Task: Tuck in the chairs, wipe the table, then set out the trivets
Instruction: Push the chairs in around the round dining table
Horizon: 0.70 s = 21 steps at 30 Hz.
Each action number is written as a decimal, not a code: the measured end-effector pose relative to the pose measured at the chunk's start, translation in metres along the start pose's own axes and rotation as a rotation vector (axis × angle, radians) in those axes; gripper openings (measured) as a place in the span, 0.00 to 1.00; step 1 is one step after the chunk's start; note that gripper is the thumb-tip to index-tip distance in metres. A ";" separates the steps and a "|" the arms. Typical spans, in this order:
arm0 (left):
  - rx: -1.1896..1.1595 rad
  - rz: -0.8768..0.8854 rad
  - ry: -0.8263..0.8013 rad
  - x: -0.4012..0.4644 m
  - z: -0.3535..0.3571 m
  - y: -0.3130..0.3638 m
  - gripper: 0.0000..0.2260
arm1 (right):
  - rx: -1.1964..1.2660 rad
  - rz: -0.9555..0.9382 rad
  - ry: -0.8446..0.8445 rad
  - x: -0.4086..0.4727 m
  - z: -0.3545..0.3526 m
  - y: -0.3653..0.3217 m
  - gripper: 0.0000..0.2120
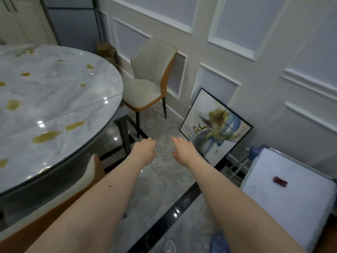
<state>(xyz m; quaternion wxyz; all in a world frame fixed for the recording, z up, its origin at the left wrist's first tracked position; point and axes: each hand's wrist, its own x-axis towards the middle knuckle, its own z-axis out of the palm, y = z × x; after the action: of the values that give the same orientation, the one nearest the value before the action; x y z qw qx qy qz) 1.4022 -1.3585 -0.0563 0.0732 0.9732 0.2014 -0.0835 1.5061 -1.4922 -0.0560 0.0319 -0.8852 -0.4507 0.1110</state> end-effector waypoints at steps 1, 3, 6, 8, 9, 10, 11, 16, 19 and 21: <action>-0.018 -0.001 -0.015 0.018 -0.003 0.014 0.15 | 0.010 0.020 -0.008 0.007 -0.007 0.018 0.28; -0.038 0.004 -0.017 0.051 -0.007 0.037 0.14 | 0.024 0.047 -0.026 0.023 -0.021 0.049 0.27; -0.040 0.019 0.005 0.096 -0.019 0.055 0.13 | 0.022 0.050 -0.015 0.050 -0.040 0.090 0.27; -0.040 0.016 0.009 0.119 -0.027 0.057 0.13 | 0.036 0.047 -0.016 0.066 -0.046 0.107 0.27; -0.034 0.008 0.009 0.134 -0.031 0.057 0.13 | 0.044 0.045 -0.019 0.076 -0.049 0.115 0.27; -0.033 0.000 0.007 0.147 -0.033 0.057 0.13 | 0.050 0.041 -0.023 0.085 -0.051 0.122 0.28; -0.035 -0.009 0.000 0.159 -0.035 0.057 0.13 | 0.053 0.037 -0.024 0.094 -0.052 0.128 0.28; -0.053 -0.017 -0.018 0.235 -0.042 0.051 0.14 | 0.034 0.029 -0.029 0.166 -0.060 0.158 0.28; -0.082 -0.036 -0.020 0.294 -0.047 0.035 0.14 | 0.023 0.023 -0.035 0.228 -0.067 0.171 0.28; -0.084 -0.034 -0.025 0.326 -0.052 0.025 0.13 | 0.019 0.020 -0.025 0.262 -0.074 0.177 0.27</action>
<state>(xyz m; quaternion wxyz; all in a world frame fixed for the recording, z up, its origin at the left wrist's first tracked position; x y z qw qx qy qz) 1.7136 -1.2482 -0.0658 0.1151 0.9646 0.2203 -0.0883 1.8120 -1.3834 -0.0553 0.0335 -0.8879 -0.4410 0.1265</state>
